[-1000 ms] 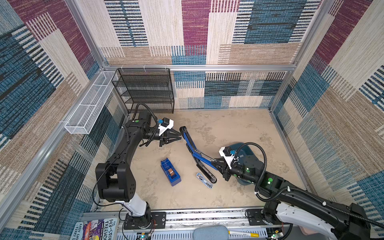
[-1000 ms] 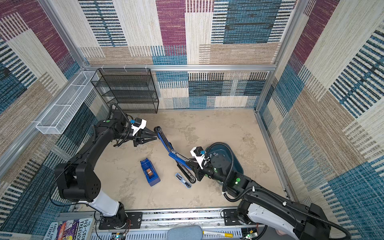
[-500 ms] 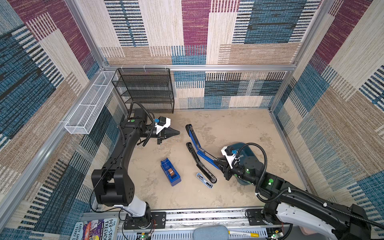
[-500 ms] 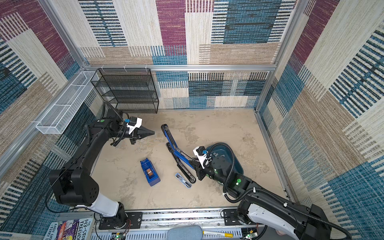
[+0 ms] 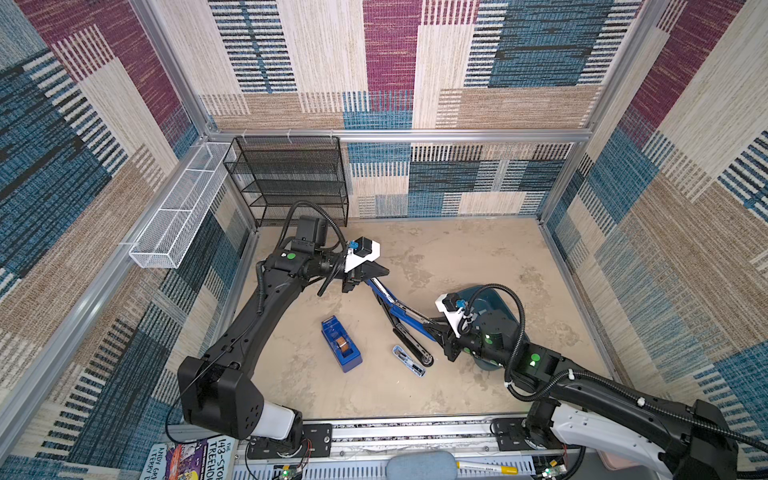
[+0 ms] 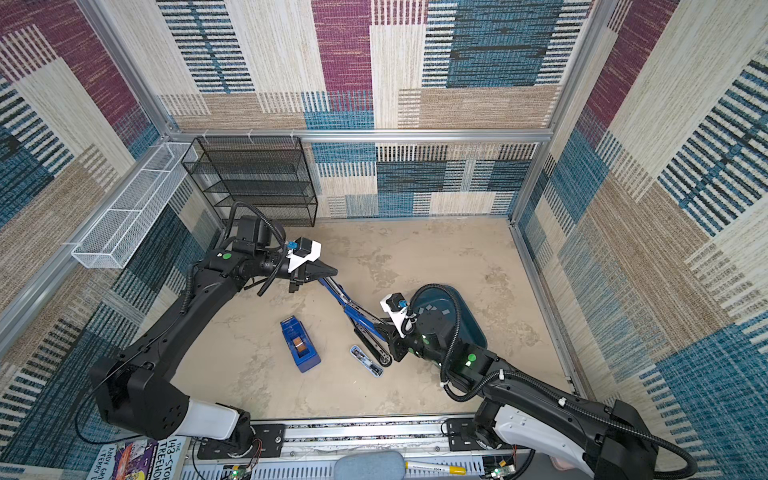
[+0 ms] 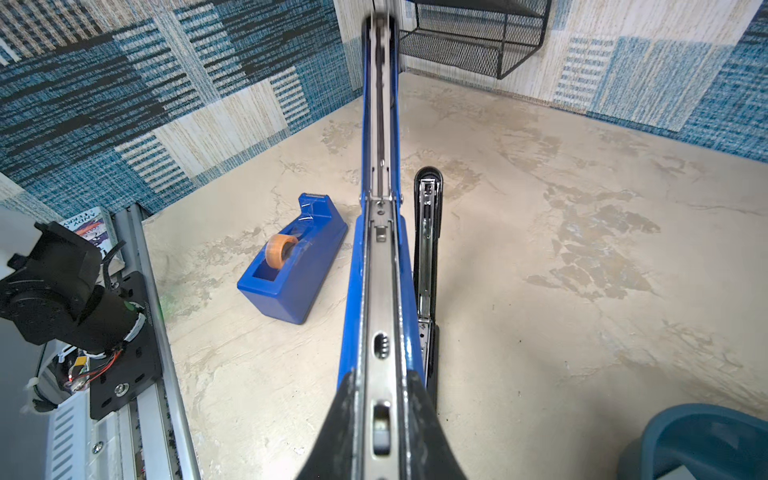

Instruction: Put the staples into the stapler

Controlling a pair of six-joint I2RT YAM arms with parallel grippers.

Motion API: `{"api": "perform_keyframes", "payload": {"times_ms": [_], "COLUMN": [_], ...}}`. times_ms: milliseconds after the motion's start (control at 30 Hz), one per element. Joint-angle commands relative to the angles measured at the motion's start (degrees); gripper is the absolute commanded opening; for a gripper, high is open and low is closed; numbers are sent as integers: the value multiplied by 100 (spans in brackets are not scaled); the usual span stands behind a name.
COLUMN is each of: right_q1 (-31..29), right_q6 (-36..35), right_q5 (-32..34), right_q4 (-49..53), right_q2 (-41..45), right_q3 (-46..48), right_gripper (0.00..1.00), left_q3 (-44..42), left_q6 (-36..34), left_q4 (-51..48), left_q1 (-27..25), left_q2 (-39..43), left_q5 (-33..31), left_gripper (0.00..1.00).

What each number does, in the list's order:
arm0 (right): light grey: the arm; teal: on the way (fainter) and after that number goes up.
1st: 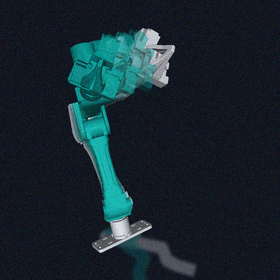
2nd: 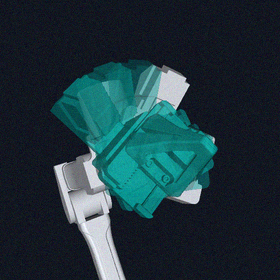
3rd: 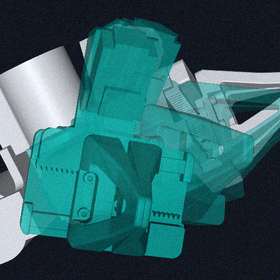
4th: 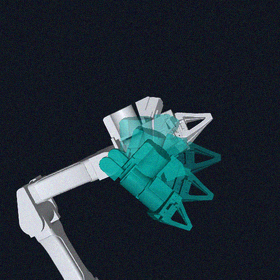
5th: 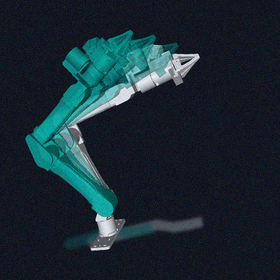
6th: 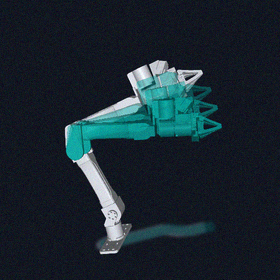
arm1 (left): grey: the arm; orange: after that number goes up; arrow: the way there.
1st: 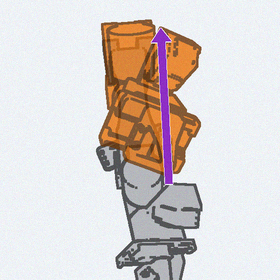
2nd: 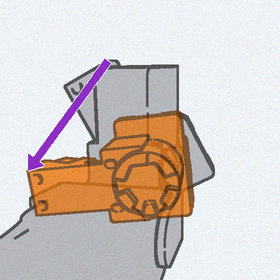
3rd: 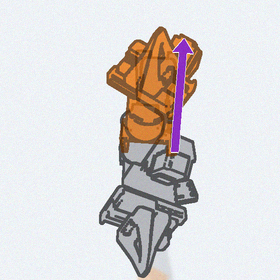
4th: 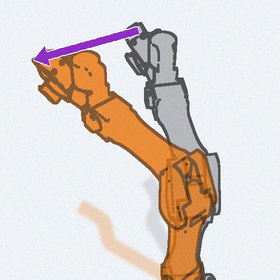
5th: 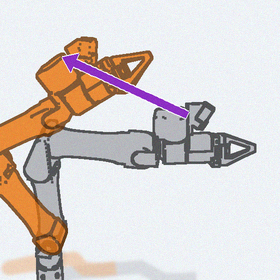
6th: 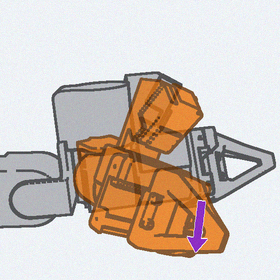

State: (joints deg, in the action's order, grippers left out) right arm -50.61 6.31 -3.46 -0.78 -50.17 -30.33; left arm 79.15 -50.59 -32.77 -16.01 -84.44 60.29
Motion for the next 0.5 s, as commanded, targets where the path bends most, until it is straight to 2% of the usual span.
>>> {"api": "perform_keyframes", "payload": {"times_ms": [0, 200, 300, 367, 467], "right_q1": [-1, 6, 3, 11, 7], "right_q6": [11, 170, 283, 341, 551], "right_q5": [1, 515, 629, 561, 834], "right_q4": [-572, -507, -578, -697, -819], "right_q2": [175, 271, 246, 210, 124], "right_q3": [56, 58, 53, 22, -98], "right_gripper": [0, 0, 0, 0, 0], "left_q3": [77, 188, 18, -178, -511], "left_q6": [685, 681, 741, 878, 1166], "left_q4": [415, 303, 535, 857, 1409], "left_q1": [-29, -31, -29, -31, -26], "left_q2": [-212, -178, 16, 139, 372], "left_q5": [-720, -740, -694, -785, -1062], "left_gripper": [9, 9, 17, 32, 65]}}
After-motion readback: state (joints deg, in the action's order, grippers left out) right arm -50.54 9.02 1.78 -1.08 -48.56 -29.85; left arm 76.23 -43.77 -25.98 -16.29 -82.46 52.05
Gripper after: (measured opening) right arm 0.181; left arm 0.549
